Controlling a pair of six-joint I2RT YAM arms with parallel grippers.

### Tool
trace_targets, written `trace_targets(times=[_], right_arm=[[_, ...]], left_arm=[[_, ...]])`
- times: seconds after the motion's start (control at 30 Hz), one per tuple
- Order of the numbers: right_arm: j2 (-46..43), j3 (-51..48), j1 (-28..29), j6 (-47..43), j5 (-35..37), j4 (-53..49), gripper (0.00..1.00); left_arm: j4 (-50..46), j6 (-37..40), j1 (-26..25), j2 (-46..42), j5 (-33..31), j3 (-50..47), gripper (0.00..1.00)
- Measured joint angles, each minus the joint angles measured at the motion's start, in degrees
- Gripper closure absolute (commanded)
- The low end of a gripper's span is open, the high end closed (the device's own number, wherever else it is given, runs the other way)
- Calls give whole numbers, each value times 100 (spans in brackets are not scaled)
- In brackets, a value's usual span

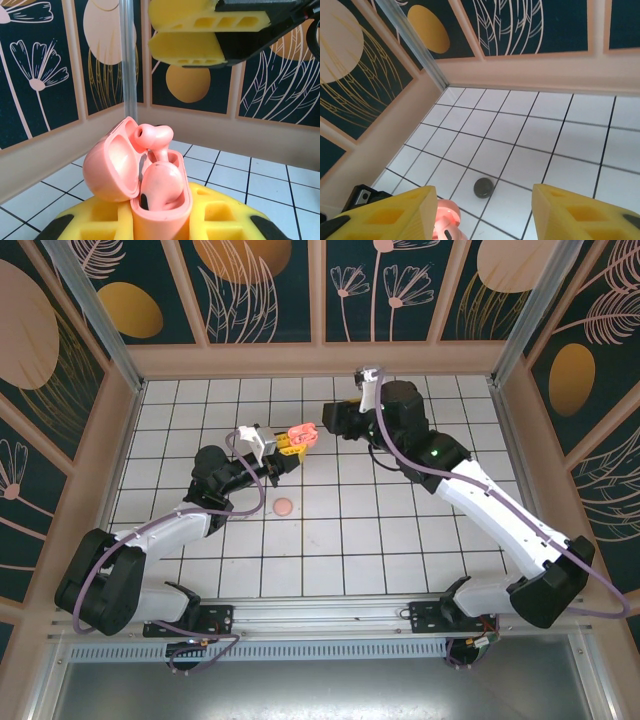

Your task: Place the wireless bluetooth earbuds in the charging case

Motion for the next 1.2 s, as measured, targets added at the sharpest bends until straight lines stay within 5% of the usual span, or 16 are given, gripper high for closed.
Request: trace_targets(times=[0.43,1.2], right_arm=[[-26,-813,0,1421,-669,284,53],[57,-796,125,1611,-988,706,62]], left_arm=[[22,0,0,0,2,0,100],[103,0,0,0,2,0,100]])
